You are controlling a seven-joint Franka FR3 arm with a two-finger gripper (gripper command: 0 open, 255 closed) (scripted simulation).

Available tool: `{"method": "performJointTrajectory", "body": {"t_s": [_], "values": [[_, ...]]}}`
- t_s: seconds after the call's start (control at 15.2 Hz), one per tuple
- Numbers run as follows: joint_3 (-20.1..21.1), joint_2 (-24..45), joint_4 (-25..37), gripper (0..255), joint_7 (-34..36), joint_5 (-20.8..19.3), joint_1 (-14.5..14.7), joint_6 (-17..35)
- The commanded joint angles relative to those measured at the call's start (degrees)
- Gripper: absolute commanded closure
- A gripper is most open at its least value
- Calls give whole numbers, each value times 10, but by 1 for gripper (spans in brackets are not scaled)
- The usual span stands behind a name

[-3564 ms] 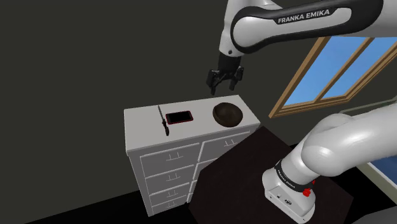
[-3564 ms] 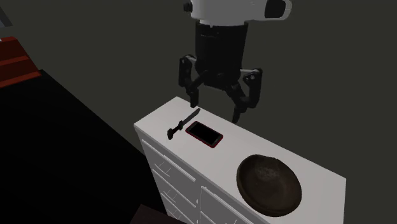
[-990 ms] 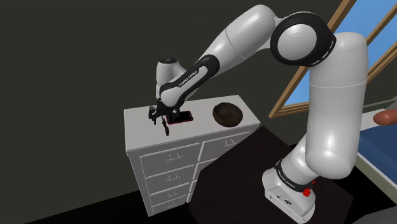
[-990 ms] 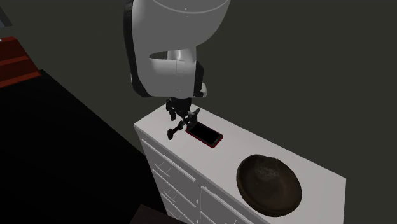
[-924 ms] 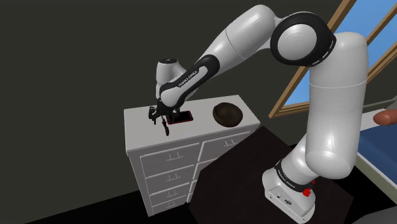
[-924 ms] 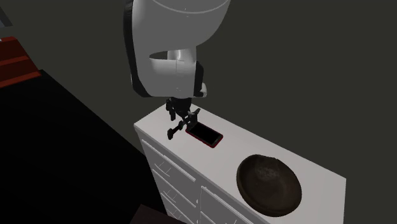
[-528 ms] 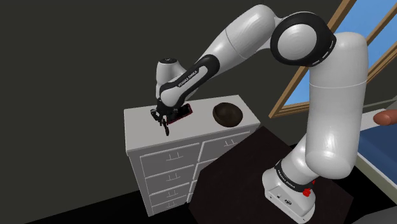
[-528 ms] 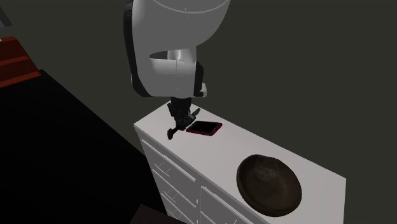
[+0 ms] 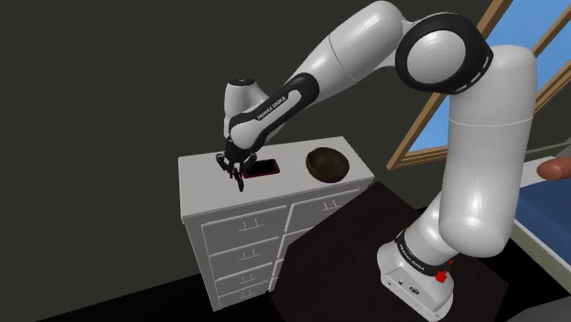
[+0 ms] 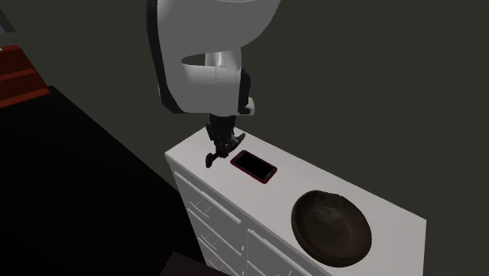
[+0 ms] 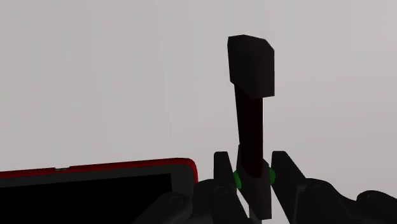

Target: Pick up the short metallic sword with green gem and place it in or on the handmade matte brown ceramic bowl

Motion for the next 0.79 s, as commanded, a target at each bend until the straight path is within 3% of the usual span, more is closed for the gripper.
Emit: {"method": "performJointTrajectory", "body": {"t_s": [0.0, 0.73], "values": [[2, -12, -1, 255, -2, 3, -2, -11], [13, -73, 4, 255, -8, 19, -11, -77]]}}
